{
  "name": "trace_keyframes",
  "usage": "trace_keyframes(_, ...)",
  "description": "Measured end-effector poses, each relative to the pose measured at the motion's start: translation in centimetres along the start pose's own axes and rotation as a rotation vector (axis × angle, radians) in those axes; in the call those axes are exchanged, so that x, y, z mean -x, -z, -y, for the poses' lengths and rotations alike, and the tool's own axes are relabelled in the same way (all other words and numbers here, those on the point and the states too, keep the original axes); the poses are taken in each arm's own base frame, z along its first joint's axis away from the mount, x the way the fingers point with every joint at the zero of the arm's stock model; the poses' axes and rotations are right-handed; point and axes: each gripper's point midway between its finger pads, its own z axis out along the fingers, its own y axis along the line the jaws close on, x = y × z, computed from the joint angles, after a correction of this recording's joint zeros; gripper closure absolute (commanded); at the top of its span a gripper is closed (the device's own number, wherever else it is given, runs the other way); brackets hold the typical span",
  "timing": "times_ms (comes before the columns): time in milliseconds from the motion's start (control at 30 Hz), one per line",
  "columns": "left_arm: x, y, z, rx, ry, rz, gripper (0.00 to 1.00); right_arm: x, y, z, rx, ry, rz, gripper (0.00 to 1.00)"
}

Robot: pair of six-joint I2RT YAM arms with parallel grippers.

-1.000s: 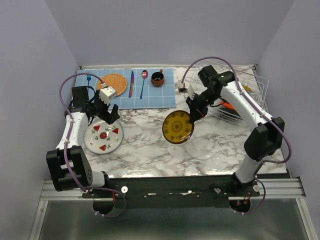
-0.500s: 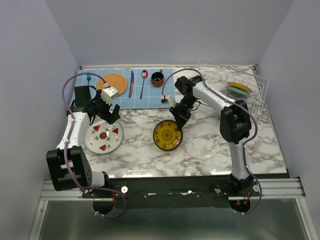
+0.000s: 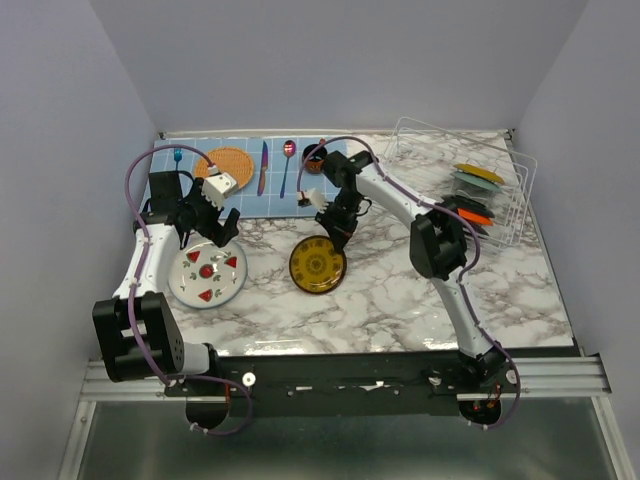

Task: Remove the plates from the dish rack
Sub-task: Place the plate at the center of the board.

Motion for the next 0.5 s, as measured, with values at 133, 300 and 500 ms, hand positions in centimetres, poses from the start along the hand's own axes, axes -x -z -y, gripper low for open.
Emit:
trace_keyframes(133,0.0,0.0,-0.1,0.005,-0.008,-0.003,0.01,0.4,-1.0,-0.6,0.010,0.018,-0.017,0.99)
trace_keyframes(300,-0.1,0.0,-0.2,0.005,-0.013,-0.004,0.01,0.8,-1.1,-1.0,0.011,0.032,-0.019,0.99)
trace_keyframes(500,-0.3,-0.3,0.0,-0.005,-0.026,-0.011,0.01,0.8,-1.1,-1.0,0.000,0.023,-0.024,0.94)
